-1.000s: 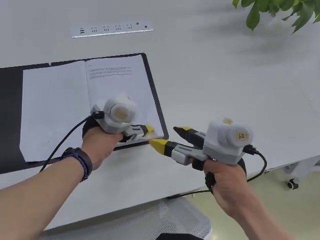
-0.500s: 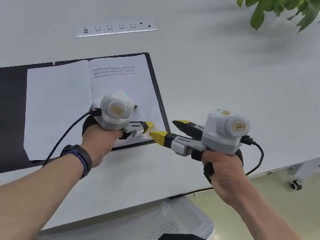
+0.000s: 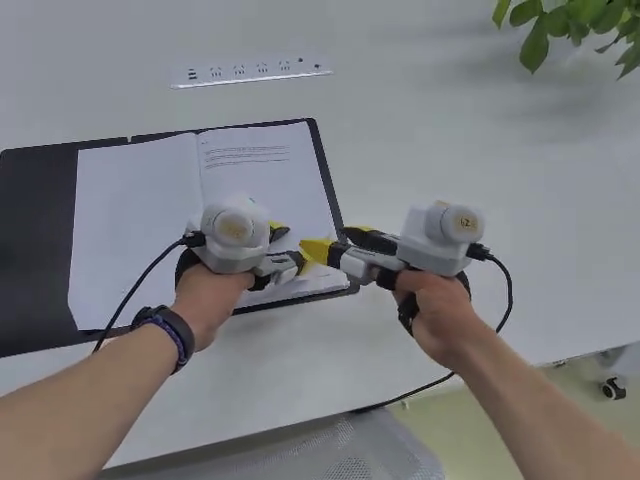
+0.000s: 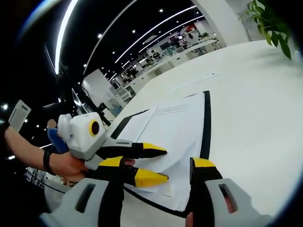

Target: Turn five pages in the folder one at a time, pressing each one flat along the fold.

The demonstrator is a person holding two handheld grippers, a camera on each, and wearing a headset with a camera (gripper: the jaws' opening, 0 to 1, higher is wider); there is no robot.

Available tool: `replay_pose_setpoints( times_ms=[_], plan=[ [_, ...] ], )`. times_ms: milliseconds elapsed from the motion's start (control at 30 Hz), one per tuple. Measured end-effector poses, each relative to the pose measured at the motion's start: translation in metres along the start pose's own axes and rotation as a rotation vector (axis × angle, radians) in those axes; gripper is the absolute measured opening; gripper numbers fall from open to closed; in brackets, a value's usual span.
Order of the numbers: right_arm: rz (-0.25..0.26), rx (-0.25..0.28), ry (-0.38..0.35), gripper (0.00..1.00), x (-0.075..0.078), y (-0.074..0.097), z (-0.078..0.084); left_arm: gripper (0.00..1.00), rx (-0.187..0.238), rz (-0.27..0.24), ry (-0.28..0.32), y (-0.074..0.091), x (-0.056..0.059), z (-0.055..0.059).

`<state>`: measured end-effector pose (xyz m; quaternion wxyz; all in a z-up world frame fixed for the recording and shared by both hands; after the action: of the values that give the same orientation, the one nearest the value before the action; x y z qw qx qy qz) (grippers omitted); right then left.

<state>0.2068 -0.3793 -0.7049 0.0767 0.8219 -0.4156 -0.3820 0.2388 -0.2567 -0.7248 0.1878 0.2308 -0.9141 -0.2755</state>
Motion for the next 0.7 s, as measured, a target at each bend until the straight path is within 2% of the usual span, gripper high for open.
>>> replay_pose_setpoints(
  times_ms=[100, 233, 367, 467, 600, 700],
  plan=[
    [-0.011, -0.007, -0.013, 0.54, 0.0, -0.006, 0.002, 0.37, -0.001, 0.002, 0.0, -0.001, -0.002, 0.001],
    [-0.025, 0.013, -0.055, 0.52, 0.003, -0.01, 0.001, 0.37, -0.004, 0.004, -0.003, 0.0, -0.003, 0.003],
    [-0.046, 0.028, -0.073, 0.42, 0.001, -0.009, 0.002, 0.4, -0.01, -0.001, 0.01, 0.005, -0.002, 0.005],
    [-0.047, 0.03, -0.077, 0.41, 0.002, -0.008, 0.004, 0.45, -0.023, -0.005, 0.003, 0.01, 0.0, 0.007],
    [-0.042, 0.049, -0.092, 0.35, 0.003, -0.003, 0.005, 0.48, -0.011, -0.023, 0.03, 0.019, -0.003, 0.006],
    [-0.033, 0.072, -0.122, 0.25, 0.005, -0.001, 0.005, 0.51, -0.001, -0.03, 0.043, 0.029, 0.002, 0.005]
  ],
)
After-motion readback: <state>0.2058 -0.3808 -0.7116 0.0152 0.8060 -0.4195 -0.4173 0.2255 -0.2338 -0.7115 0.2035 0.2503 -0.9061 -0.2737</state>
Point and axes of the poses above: the centre of the closed fingertips' face, and the gripper's own axes: y roughly backward along the fingers, x roughly to its right, z roughly out of its underside, the point moved 8 cm from there along y, roughly backward along the fingers, and after that the axes turned 2 degrees about -x, right-handed, at the moved point
